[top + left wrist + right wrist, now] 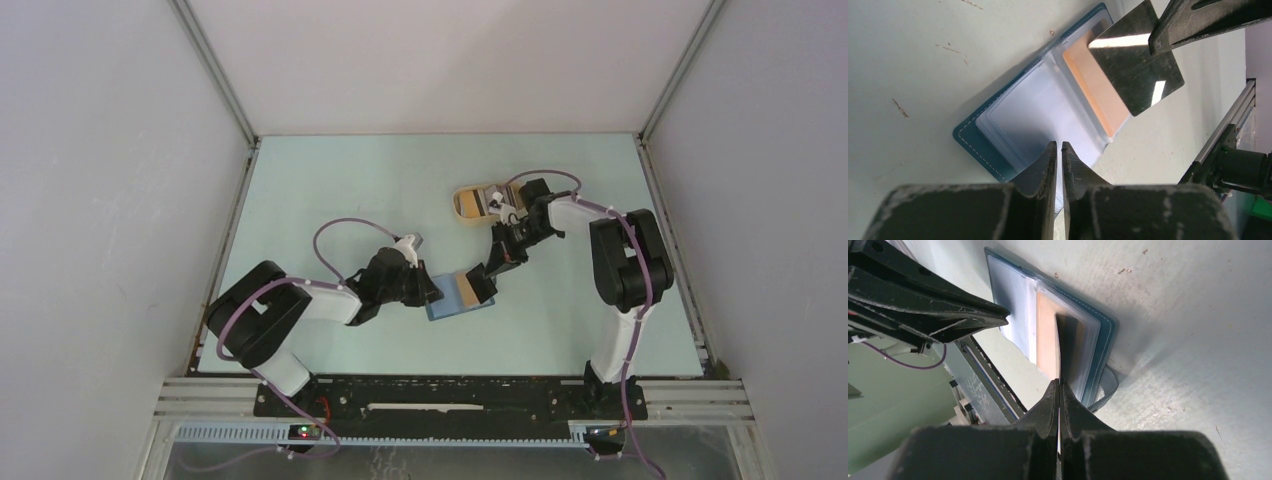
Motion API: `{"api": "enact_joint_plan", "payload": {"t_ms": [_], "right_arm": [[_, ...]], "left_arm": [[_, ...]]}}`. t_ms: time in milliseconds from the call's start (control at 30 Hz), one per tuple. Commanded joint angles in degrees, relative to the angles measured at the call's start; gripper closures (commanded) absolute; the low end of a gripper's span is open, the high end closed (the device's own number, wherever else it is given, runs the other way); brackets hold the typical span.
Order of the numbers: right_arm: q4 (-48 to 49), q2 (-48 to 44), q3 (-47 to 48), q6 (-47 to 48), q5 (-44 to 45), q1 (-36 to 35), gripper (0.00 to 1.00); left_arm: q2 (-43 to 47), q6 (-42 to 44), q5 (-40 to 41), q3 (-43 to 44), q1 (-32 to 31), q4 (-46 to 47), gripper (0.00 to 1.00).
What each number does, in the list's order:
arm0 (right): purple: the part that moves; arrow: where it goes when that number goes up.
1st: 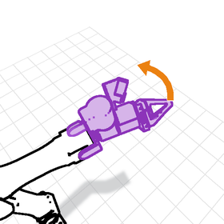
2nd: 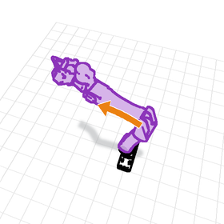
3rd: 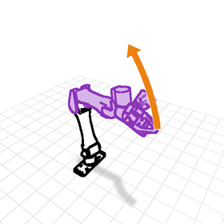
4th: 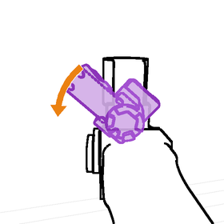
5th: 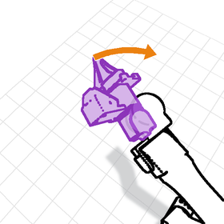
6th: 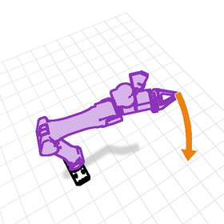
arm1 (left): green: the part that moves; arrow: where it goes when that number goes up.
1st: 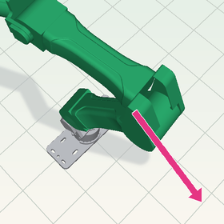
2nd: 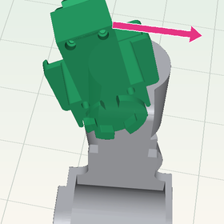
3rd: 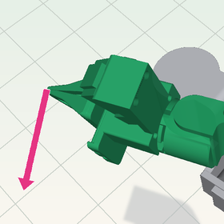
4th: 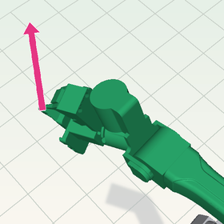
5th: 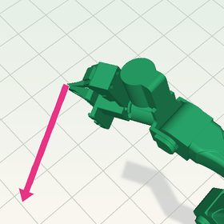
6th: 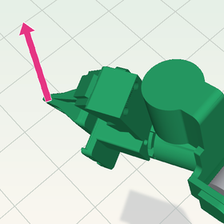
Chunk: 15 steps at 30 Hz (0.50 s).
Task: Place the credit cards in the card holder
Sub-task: Pick up the credit card from the storage box.
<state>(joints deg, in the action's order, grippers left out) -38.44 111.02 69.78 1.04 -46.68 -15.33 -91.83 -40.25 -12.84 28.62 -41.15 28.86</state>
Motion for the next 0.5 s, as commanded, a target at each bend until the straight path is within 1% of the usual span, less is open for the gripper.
{"api": "enact_joint_plan", "payload": {"t_ms": [0, 267, 400, 467], "right_arm": [[-2.2, -1.5, 1.8, 5.9, -4.8, 1.2, 1.0], [-3.2, -1.7, 2.0, 8.6, -9.2, 1.8, 1.0], [-3.4, -1.6, 2.0, 8.2, -10.3, 0.1, 1.0], [-3.6, -1.3, 2.3, 8.3, -12.4, -0.6, 1.0]], "left_arm": [[2.7, 2.6, -0.4, 1.1, -0.3, -3.2, 0.86], [5.3, 2.7, -2.1, 3.5, 0.0, -5.5, 0.76], [7.2, 2.6, -2.8, 3.8, 0.0, -5.5, 0.69], [8.0, 1.9, -3.5, 3.6, 0.1, -4.4, 0.65]]}}
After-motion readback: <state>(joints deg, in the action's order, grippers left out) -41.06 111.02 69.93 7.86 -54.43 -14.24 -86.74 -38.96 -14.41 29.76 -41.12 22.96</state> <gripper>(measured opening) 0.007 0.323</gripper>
